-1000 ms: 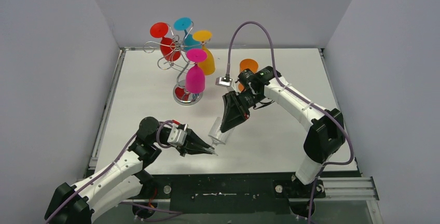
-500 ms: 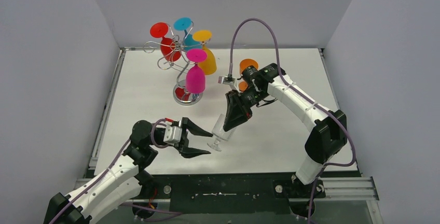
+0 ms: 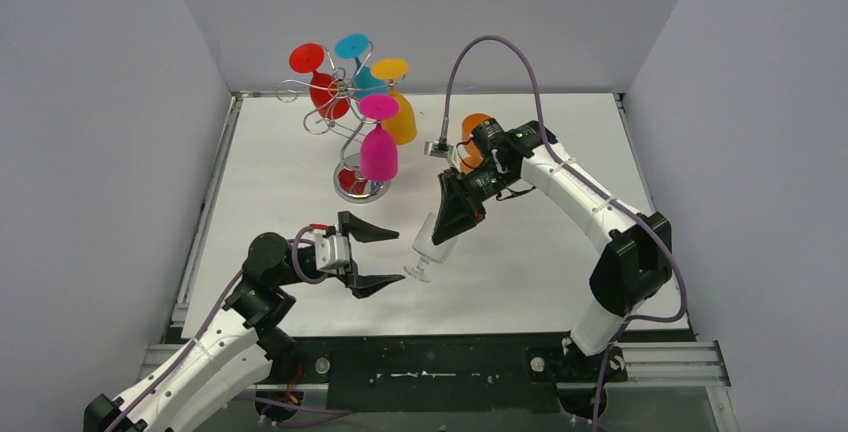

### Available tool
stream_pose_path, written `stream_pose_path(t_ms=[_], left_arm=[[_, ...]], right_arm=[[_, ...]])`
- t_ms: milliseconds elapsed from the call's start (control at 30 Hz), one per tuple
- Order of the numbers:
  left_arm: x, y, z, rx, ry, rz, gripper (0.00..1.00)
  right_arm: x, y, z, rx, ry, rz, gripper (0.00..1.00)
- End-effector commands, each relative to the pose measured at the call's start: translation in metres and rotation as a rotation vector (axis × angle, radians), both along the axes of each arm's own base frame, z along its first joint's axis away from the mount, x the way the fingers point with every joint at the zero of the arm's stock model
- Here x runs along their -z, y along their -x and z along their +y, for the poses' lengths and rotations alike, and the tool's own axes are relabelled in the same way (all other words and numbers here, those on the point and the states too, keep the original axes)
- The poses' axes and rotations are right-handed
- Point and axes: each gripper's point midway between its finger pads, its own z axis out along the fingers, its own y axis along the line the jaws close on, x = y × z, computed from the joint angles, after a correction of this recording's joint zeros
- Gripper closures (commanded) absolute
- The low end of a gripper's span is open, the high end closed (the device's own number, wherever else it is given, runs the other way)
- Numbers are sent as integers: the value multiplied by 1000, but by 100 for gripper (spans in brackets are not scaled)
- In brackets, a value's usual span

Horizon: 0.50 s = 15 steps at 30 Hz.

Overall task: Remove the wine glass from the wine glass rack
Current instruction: Place the wine glass at the center of the board.

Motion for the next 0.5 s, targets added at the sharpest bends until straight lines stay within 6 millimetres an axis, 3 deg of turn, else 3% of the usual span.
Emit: stream_pose_path(t_ms=[0, 33, 133, 233, 333, 467], left_arm=[[-16, -11, 6, -78, 1, -58, 29], [-16, -11, 6, -77, 1, -58, 29], [-16, -11, 6, -77, 1, -59, 29], [-16, -11, 6, -78, -1, -56, 29], [-20, -12, 7, -90, 9, -66, 29], [-24, -16, 14, -143, -7, -61, 29]], right_arm=[[12, -48, 22, 306, 202, -153, 100], [15, -55, 25, 390, 244, -240, 100], [4, -32, 24, 291, 190, -224, 100], [17, -44, 22, 410, 284, -281, 100], [17, -39, 24, 446, 295, -327, 100], [25, -58, 16, 649, 421, -540, 100]])
